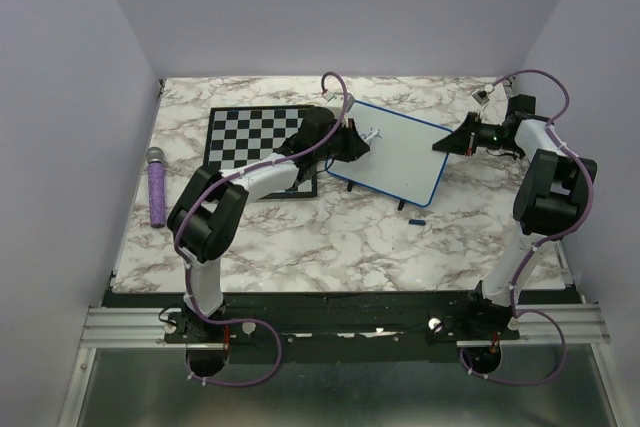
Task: Write a sentence on the whiteboard
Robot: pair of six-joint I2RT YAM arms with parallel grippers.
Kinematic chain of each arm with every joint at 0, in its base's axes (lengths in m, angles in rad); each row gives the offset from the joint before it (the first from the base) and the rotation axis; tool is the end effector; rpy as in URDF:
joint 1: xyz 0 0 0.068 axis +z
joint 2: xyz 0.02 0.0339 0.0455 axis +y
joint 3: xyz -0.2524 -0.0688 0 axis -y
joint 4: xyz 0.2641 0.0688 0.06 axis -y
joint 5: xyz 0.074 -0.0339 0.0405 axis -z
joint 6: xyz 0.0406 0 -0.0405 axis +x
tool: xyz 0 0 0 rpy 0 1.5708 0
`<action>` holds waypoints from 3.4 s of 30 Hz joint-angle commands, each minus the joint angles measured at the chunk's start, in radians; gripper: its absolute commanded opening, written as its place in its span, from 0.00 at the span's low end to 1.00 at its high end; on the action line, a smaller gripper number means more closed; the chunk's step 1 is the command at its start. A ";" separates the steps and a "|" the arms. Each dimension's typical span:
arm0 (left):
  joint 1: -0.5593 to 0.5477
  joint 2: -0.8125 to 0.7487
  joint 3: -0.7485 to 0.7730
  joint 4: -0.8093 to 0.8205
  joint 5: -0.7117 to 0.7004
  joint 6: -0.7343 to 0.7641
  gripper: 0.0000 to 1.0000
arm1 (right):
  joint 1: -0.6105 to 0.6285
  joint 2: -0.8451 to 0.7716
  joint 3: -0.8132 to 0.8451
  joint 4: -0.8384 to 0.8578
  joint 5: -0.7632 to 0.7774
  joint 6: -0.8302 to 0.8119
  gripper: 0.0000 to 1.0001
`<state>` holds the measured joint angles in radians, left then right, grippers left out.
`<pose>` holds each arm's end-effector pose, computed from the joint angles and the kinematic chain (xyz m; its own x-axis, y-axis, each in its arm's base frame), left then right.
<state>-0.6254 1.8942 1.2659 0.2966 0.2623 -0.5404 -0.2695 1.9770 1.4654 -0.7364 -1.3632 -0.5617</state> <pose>0.3637 -0.2756 0.2093 -0.6195 -0.1655 -0.7673 0.5194 0.6464 -0.5588 0.4015 -0.0697 0.1903 -0.6435 0.0639 -0.7627 -0.6937 0.3726 0.6164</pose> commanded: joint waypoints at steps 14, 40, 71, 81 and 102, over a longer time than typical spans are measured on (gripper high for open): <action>0.003 0.028 0.000 -0.033 0.009 -0.001 0.00 | 0.004 -0.003 0.027 0.017 0.035 -0.052 0.01; 0.003 0.002 -0.062 -0.005 0.017 -0.004 0.00 | 0.004 -0.003 0.029 0.015 0.032 -0.052 0.01; -0.002 -0.035 -0.172 0.029 0.029 0.003 0.00 | 0.006 -0.009 0.032 0.014 0.032 -0.049 0.01; -0.010 -0.033 -0.163 0.044 0.054 -0.004 0.00 | 0.007 -0.009 0.032 0.015 0.029 -0.050 0.01; -0.019 -0.018 -0.085 0.047 0.058 -0.018 0.00 | 0.009 -0.007 0.030 0.012 0.032 -0.053 0.01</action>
<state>-0.6373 1.8668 1.1404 0.3500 0.3099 -0.5514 -0.2676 1.9770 1.4673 -0.7433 -1.3624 -0.5632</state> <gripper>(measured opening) 0.173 0.113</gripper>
